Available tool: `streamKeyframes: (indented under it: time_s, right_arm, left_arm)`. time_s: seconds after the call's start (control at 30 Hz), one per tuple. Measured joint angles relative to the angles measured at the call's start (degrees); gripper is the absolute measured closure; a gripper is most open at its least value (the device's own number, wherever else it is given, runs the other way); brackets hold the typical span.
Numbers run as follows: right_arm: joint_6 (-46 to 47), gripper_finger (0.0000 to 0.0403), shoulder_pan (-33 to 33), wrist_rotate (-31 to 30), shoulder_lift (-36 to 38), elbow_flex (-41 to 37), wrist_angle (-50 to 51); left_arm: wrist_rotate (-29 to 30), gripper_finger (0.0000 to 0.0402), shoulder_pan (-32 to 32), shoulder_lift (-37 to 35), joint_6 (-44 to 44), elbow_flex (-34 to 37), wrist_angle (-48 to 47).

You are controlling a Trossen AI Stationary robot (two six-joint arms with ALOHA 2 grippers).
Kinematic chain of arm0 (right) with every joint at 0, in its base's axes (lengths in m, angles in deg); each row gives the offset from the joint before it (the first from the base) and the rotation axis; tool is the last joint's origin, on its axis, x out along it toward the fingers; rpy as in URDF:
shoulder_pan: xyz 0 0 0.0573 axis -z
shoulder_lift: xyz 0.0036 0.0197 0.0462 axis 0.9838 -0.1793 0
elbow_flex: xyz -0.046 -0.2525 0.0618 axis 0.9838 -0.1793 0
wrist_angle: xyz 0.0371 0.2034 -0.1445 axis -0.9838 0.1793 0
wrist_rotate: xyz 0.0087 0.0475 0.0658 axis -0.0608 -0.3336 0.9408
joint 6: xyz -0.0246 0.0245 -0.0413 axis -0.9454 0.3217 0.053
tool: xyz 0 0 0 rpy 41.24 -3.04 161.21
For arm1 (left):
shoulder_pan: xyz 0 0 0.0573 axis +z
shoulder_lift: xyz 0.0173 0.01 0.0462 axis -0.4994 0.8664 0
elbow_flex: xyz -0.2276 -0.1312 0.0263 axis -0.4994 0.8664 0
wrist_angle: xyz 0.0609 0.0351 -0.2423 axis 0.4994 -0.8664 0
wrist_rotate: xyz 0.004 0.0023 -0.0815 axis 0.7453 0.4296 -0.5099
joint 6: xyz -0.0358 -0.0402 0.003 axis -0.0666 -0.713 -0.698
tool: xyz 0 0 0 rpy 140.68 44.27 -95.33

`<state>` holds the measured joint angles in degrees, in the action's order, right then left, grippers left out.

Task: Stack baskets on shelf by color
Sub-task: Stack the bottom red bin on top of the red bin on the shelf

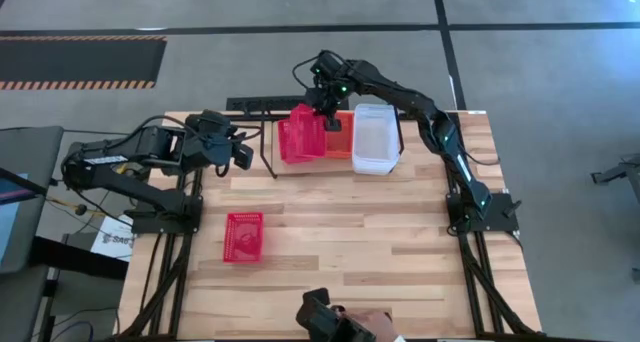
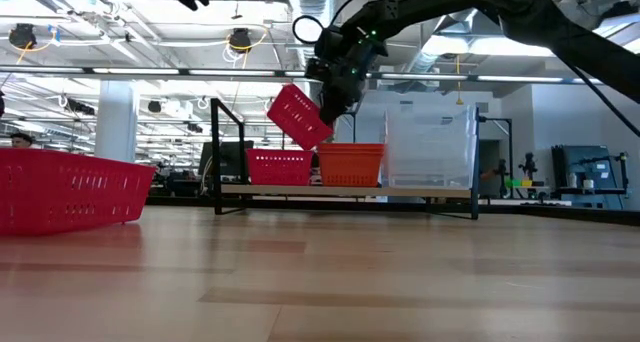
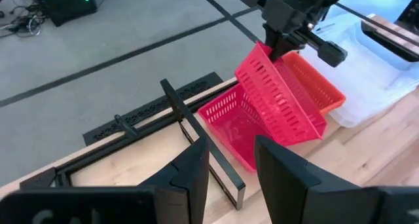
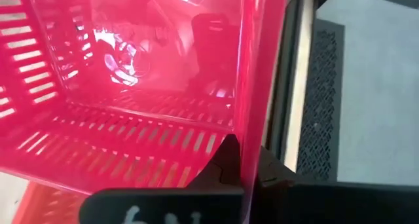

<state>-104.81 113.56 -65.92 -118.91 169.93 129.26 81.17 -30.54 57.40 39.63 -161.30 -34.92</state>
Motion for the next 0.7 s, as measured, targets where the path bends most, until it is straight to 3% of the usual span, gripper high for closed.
streamKeyframes:
  time_s: [0.4, 0.7]
  right_arm:
    - [-1.3, 0.0402, -0.4, 1.3, 0.0, 0.0, -0.2]
    - [0.4, 0.0402, -1.3, 1.3, 0.0, 0.0, -1.1]
  left_arm:
    - [0.3, 0.0290, 0.4, 0.8, -0.2, 0.0, 3.1]
    - [-7.7, 0.0290, 12.1, 10.6, 8.7, 0.1, 12.6]
